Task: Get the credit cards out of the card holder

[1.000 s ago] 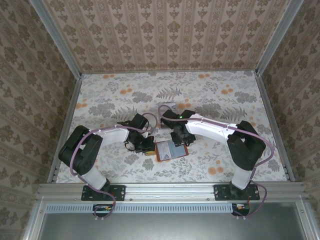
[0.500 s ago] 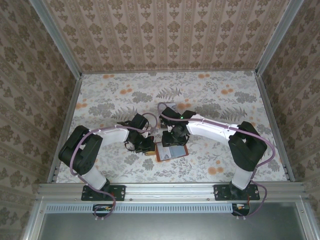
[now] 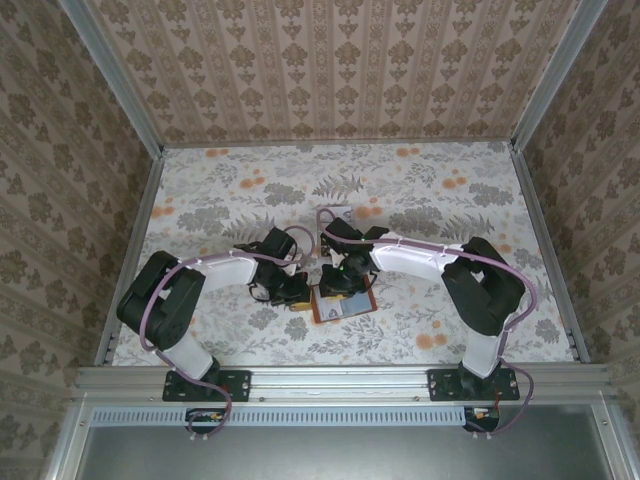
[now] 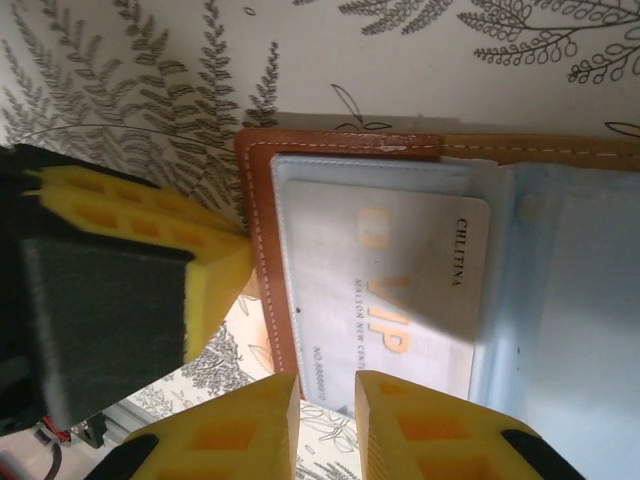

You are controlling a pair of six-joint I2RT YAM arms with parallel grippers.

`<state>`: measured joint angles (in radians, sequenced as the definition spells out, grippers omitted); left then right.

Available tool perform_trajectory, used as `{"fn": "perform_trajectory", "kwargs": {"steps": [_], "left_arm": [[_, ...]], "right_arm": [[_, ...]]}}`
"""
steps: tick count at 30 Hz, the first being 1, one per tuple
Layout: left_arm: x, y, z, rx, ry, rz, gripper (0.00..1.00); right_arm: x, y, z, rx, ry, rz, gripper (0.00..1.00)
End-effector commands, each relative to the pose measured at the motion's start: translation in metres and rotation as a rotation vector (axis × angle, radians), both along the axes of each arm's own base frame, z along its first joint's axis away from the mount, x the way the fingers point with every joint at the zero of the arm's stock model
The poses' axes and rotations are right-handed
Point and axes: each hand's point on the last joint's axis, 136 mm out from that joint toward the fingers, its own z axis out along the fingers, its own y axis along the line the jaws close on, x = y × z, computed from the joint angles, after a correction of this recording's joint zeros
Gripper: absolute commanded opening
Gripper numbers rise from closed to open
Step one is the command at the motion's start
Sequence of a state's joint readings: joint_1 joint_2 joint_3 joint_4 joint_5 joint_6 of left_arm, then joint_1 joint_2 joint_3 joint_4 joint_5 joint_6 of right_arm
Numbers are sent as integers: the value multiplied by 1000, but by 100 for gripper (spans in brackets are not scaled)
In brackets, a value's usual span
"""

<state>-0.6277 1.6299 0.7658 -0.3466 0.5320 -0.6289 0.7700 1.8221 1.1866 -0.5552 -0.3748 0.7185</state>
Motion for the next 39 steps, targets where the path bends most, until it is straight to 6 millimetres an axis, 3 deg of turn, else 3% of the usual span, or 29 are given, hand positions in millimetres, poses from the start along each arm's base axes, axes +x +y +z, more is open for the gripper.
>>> {"fn": "perform_trajectory", "kwargs": {"steps": [1,19,28,39], "left_arm": [[-16,22,-25,116,49,13,0],[-15,23,-21,120,42,11,0],[-8,20,3,95,-8,22,0],[-16,27,-21,145,43,5,0]], "right_arm": [[-2,-6,-14,-31,29,-19,24],[2,-23,-30,-109,4,-28,33],[1,-30,-34,-137,4,-35,33],[6,-41,-24,-193,-38,-30,38]]}}
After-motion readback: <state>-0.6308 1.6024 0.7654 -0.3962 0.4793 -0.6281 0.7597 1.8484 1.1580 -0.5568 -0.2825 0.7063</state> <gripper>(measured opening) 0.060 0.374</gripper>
